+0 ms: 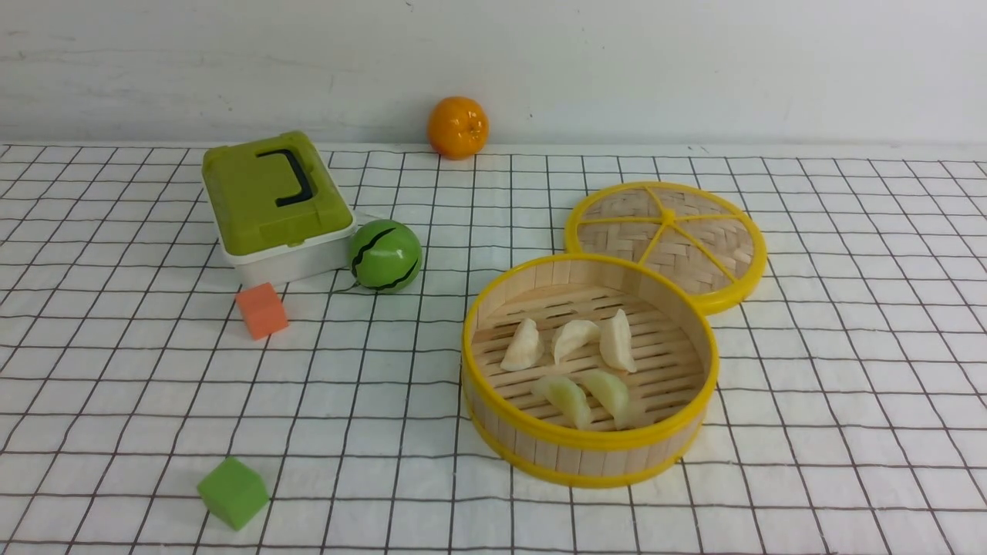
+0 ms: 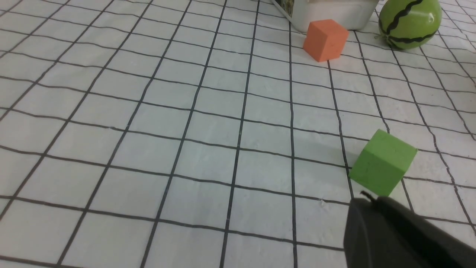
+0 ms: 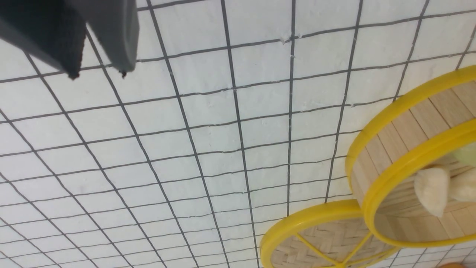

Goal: Put the dumplings into the steamer on the table with the white tablecloth.

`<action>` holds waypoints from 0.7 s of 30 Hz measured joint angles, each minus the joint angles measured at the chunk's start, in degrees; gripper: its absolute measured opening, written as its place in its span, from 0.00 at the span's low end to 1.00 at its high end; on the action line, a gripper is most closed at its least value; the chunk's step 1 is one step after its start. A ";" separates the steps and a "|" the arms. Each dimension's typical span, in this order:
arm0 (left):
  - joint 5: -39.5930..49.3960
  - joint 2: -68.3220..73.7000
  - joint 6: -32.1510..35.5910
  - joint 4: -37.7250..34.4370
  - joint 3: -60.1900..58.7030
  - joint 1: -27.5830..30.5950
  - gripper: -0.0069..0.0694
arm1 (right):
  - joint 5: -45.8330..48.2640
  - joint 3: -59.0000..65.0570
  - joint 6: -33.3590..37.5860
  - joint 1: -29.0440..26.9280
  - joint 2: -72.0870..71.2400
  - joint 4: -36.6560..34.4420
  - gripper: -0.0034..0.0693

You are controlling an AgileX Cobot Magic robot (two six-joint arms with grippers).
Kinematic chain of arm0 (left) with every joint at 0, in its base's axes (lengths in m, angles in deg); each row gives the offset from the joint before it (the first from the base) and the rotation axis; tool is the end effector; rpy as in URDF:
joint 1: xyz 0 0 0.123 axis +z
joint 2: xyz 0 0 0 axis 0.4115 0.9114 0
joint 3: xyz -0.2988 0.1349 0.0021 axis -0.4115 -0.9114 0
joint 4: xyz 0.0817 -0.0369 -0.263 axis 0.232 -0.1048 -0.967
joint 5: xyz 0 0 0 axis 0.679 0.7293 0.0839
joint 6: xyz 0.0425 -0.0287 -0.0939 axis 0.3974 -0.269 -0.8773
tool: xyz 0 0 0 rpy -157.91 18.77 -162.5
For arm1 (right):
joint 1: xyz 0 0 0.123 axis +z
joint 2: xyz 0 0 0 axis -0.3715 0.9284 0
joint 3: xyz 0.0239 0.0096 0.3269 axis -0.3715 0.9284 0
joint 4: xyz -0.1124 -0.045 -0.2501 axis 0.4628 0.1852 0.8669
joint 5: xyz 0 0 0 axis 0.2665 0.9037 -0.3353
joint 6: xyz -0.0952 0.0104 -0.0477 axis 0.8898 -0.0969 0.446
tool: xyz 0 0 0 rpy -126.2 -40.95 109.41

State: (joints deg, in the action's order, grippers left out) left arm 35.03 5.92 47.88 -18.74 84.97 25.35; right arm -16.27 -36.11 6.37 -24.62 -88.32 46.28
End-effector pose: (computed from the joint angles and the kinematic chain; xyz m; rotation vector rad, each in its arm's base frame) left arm 0.0517 0.0013 0.1658 -0.1757 1.8584 -0.1005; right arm 0.0503 -0.0053 0.1671 0.2419 1.8671 0.0711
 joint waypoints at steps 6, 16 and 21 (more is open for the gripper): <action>-0.06 0.00 0.00 0.00 0.00 0.00 0.07 | 0.00 0.00 0.00 0.00 0.00 0.00 0.26; -0.06 0.00 0.00 0.00 0.00 0.00 0.08 | 0.00 0.00 0.00 0.00 0.00 0.00 0.28; -0.06 0.00 0.00 0.00 0.00 0.00 0.08 | 0.00 0.00 0.00 0.00 0.00 0.00 0.28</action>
State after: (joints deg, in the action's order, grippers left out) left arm 34.97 5.92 47.88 -18.74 84.97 25.35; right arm -16.27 -36.11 6.37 -24.62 -88.32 46.28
